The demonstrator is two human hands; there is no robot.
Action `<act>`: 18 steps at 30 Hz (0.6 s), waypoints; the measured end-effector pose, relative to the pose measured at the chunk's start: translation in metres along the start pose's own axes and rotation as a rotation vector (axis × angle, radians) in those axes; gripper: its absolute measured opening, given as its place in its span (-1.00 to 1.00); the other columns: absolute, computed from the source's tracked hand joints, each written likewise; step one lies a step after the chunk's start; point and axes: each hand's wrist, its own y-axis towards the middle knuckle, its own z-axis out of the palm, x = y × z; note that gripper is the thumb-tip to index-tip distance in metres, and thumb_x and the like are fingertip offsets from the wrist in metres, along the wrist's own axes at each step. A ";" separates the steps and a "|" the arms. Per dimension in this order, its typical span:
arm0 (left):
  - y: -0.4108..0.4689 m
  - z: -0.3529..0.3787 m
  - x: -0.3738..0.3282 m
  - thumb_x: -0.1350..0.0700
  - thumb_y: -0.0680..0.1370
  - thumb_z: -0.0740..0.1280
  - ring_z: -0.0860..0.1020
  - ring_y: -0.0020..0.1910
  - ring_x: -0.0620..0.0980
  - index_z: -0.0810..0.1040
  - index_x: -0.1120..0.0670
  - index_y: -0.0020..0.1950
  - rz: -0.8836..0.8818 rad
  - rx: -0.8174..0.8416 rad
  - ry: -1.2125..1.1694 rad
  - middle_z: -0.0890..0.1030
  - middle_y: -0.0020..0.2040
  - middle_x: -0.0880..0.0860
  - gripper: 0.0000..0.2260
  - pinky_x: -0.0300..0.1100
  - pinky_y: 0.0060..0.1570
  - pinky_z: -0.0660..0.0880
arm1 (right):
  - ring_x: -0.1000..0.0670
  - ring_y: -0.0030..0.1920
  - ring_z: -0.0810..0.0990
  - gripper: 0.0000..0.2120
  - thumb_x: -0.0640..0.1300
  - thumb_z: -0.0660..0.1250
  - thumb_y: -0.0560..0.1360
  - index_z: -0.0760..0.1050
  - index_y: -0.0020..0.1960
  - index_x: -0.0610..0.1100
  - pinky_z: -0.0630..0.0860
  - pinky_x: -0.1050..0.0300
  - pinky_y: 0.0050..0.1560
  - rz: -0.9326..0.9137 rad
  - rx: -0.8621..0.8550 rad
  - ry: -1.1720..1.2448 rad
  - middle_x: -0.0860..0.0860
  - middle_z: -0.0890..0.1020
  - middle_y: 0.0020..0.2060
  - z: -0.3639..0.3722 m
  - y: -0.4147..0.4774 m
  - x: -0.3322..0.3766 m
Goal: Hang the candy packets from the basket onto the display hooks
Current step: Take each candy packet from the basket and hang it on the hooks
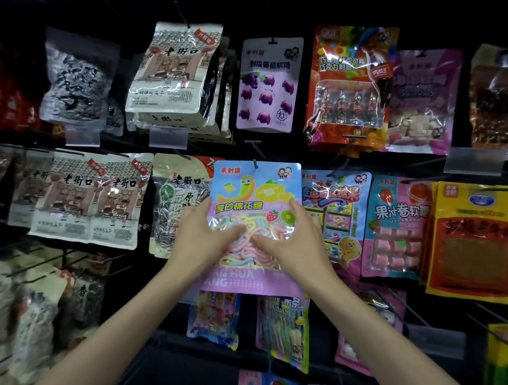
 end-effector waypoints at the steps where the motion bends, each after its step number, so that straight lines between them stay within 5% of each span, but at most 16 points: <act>1: 0.002 0.002 0.001 -0.21 0.36 0.55 0.64 0.04 -0.08 0.56 -0.23 0.17 -0.010 0.008 0.025 0.58 0.15 -0.03 -0.58 -0.04 0.03 0.62 | 0.05 0.29 0.40 -0.01 0.09 0.58 0.47 0.04 0.69 0.07 0.31 0.20 0.14 0.008 0.007 -0.007 -0.03 0.21 0.53 0.001 0.002 -0.002; 3: 0.006 0.008 0.004 -0.08 0.46 0.56 0.51 -0.01 -0.20 0.52 -0.16 0.18 -0.010 0.027 0.093 0.42 0.10 -0.11 -0.64 -0.21 -0.06 0.48 | -0.02 0.32 0.43 -0.03 0.07 0.56 0.48 0.03 0.69 0.09 0.30 0.18 0.11 0.018 0.012 -0.039 -0.04 0.22 0.51 0.003 0.007 -0.007; 7: 0.024 0.019 0.007 -0.06 0.50 0.55 0.45 0.03 -0.03 0.39 -0.09 0.22 -0.049 0.058 0.210 0.29 0.19 -0.04 -0.57 -0.14 0.07 0.37 | -0.10 0.34 0.46 -0.04 0.08 0.54 0.50 0.00 0.69 0.08 0.33 0.13 0.08 0.040 0.021 -0.130 -0.08 0.23 0.51 0.007 0.025 -0.016; 11: 0.046 0.032 0.017 -0.10 0.48 0.54 0.55 0.07 0.10 0.41 0.04 0.35 -0.073 0.066 0.311 0.36 0.27 0.08 -0.45 0.00 0.11 0.52 | -0.12 0.17 0.50 -0.03 0.09 0.54 0.49 0.00 0.68 0.06 0.39 0.07 0.07 0.059 0.029 -0.198 -0.15 0.26 0.49 0.016 0.048 -0.027; 18: 0.076 0.060 0.043 -0.12 0.50 0.53 0.58 0.20 0.24 0.26 0.10 0.57 -0.089 0.046 0.374 0.29 0.41 0.18 -0.24 0.13 0.27 0.54 | -0.24 0.17 0.57 0.04 0.02 0.58 0.44 -0.05 0.68 0.06 0.41 0.04 0.05 0.061 0.036 -0.380 -0.22 0.24 0.45 0.029 0.079 -0.051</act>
